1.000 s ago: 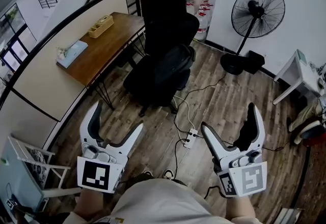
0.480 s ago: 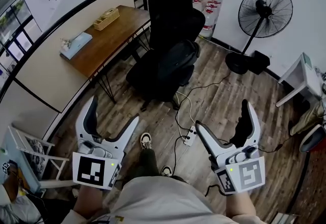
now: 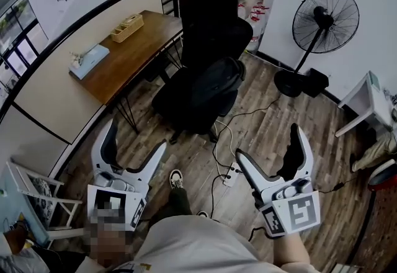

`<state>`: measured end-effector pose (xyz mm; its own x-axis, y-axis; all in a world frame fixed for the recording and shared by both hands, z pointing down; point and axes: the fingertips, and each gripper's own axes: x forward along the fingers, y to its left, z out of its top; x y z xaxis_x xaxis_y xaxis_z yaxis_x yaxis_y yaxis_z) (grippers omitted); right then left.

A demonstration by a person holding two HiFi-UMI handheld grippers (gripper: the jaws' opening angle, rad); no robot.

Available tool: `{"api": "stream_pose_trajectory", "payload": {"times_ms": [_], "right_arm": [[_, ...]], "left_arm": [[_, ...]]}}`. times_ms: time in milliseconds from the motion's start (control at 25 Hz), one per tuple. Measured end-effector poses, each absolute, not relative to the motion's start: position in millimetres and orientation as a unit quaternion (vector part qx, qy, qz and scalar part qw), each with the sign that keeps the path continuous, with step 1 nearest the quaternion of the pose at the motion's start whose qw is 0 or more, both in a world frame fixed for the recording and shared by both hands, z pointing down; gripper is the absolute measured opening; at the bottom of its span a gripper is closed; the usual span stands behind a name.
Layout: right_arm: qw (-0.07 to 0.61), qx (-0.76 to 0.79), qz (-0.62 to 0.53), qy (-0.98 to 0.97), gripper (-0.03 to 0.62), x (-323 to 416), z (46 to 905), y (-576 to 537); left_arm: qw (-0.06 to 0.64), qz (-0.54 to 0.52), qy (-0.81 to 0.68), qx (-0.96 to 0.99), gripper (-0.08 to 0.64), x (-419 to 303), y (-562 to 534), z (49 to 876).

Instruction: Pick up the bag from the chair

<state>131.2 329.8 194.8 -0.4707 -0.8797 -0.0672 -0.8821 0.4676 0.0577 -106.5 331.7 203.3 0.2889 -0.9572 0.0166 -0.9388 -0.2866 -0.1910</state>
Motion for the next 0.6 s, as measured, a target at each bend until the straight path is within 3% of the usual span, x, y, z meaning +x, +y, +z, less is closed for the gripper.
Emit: {"api": "stream_pose_trajectory", "payload": {"times_ms": [600], "right_arm": [[-0.008, -0.553, 0.010, 0.833, 0.535, 59.0, 214.2, 140.7]], "left_arm": [[0.046, -0.081, 0.554, -0.828, 0.431, -179.9, 131.2, 221.9]]}}
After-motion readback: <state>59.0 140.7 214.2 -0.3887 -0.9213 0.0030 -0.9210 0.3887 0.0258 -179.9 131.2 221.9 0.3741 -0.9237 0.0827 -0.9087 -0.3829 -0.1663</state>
